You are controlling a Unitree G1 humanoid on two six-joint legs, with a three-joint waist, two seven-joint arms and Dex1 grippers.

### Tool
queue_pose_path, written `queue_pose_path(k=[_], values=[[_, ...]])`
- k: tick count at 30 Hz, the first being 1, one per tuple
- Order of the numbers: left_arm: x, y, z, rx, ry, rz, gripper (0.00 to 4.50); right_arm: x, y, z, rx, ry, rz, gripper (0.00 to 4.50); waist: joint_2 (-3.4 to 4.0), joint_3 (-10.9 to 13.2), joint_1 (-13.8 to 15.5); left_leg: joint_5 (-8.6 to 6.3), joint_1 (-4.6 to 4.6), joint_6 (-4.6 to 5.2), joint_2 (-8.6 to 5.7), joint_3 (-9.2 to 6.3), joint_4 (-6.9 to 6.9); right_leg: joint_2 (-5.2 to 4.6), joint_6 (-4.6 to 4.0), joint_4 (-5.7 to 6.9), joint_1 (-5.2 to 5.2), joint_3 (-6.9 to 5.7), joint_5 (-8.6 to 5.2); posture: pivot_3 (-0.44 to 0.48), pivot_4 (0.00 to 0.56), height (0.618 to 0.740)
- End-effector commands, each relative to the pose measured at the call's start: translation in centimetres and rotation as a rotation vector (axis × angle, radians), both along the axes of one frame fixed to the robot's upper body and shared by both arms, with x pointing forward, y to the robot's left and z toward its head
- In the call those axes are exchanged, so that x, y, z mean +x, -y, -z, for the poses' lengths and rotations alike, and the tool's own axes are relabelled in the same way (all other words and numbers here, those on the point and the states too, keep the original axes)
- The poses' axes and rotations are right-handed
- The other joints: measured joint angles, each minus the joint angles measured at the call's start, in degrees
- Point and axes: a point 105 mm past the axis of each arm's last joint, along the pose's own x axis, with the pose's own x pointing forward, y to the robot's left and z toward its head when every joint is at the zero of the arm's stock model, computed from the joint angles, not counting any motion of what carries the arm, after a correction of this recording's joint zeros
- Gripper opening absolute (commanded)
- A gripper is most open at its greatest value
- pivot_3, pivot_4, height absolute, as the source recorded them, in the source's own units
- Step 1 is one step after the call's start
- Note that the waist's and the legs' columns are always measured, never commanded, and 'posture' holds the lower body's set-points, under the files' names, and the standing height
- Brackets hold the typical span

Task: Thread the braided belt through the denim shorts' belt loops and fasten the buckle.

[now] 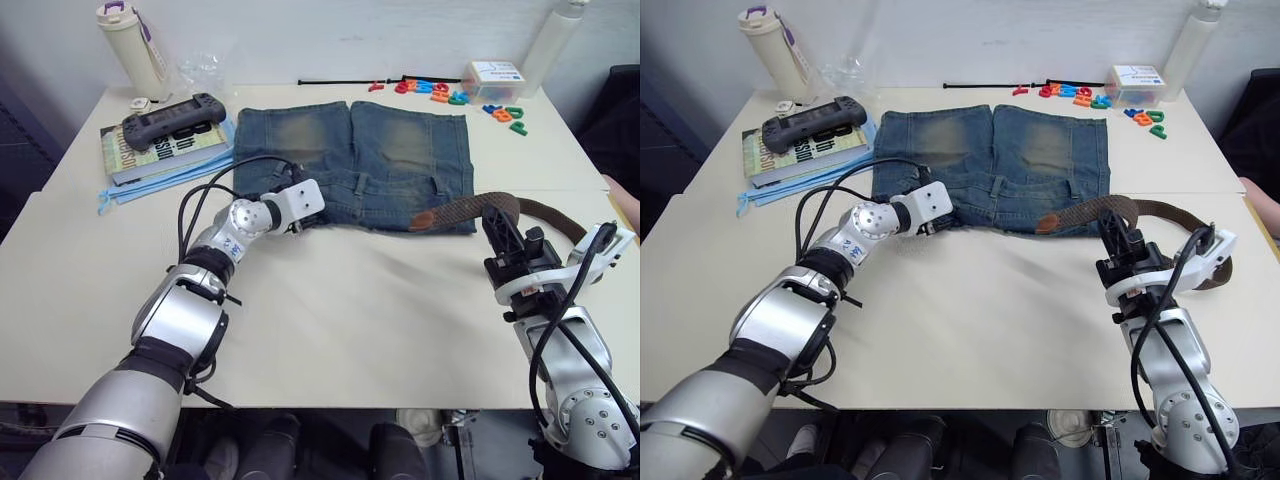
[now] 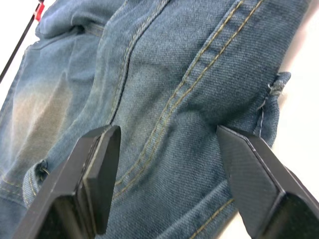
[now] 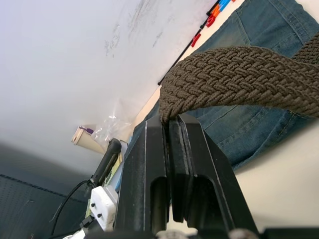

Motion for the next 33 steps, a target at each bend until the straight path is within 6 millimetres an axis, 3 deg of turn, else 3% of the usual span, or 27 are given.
queue_pose_path(k=[1,4,5,10,17,25,33], values=[[0.0,-0.9,1.4,0.042,-0.041,-0.043,1.6,-0.6,-0.2,-1.3,0.003,0.061,0.008,0.0,0.0,0.0,-0.33,0.01,0.0,-0.01,0.0,0.0,0.01,0.0,0.0,0.03,-0.01,0.0,0.0,0.0,0.15,0.714],[0.0,-1.0,1.6,0.054,-0.044,-0.041,0.21,-0.5,-0.1,-1.2,0.004,0.059,0.011,0.0,0.0,0.0,-0.92,0.04,0.01,-0.04,0.01,0.0,0.03,0.0,0.0,0.21,-0.07,0.01,0.0,0.0,0.15,0.714],[0.0,-1.0,1.6,0.052,-0.047,-0.039,0.06,-0.5,-0.1,-1.2,0.004,0.059,0.013,0.0,0.0,0.0,-1.03,0.04,0.02,-0.05,0.02,0.0,0.03,0.0,0.0,0.23,-0.09,0.01,0.0,0.0,0.15,0.714],[-0.3,-0.3,1.6,0.024,-0.058,-0.005,0.06,-0.4,0.2,-1.2,0.004,0.062,0.029,0.0,0.0,0.0,-1.06,0.06,0.02,-0.08,0.02,0.0,0.05,0.0,0.0,0.3,-0.12,0.01,0.0,0.0,0.15,0.714],[-2.1,2.2,1.2,-0.083,-0.086,0.181,0.06,-0.4,0.5,-1.4,-0.01,0.069,0.042,0.0,-0.01,0.0,-0.93,0.06,0.0,-0.07,0.03,-0.03,0.04,-0.02,0.0,0.3,-0.14,0.01,0.0,0.0,0.15,0.714],[-7.8,0.0,1.7,-0.128,-0.124,0.302,0.06,-0.4,0.5,-1.7,-0.009,0.079,0.053,0.0,0.01,-0.01,-1.82,0.06,-0.01,-0.07,0.31,0.02,-0.01,-0.04,-0.03,0.32,-0.25,0.03,0.01,0.0,0.15,0.714],[-13.4,-2.2,0.6,-0.199,-0.23,0.231,0.06,-0.3,1.4,-1.9,-0.008,0.079,0.082,0.0,0.07,-0.03,-2.63,0.1,0.01,-0.16,0.49,0.02,-0.05,0.1,-0.23,0.3,-0.27,0.1,0.01,0.0,0.15,0.714]])
